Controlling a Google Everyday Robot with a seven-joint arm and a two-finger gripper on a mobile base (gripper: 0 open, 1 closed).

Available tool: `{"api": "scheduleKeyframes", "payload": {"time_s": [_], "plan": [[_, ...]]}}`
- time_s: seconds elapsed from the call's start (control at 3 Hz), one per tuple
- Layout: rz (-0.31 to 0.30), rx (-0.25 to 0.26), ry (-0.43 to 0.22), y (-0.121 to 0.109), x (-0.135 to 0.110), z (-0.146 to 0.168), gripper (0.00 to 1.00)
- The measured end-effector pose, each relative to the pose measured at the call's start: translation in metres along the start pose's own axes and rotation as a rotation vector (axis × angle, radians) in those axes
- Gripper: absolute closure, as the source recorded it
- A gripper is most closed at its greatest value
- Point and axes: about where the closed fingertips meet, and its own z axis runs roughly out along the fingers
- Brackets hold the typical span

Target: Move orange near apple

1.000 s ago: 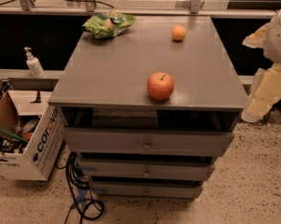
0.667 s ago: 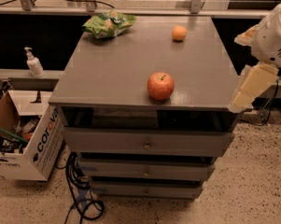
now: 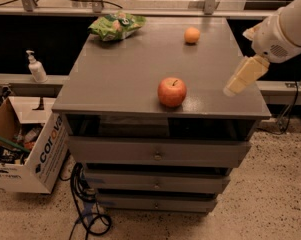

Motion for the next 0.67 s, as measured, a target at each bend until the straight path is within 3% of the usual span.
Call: {"api": "scheduleKeyframes", "payload": {"time_s": [0.33, 0.67], "plan": [[0.072, 0.024, -0.062, -0.0344, 0.0008, 0.0343, 0.0], [0.072, 0.024, -0.062, -0.0344, 0.0007, 0.0344, 0.0]]}}
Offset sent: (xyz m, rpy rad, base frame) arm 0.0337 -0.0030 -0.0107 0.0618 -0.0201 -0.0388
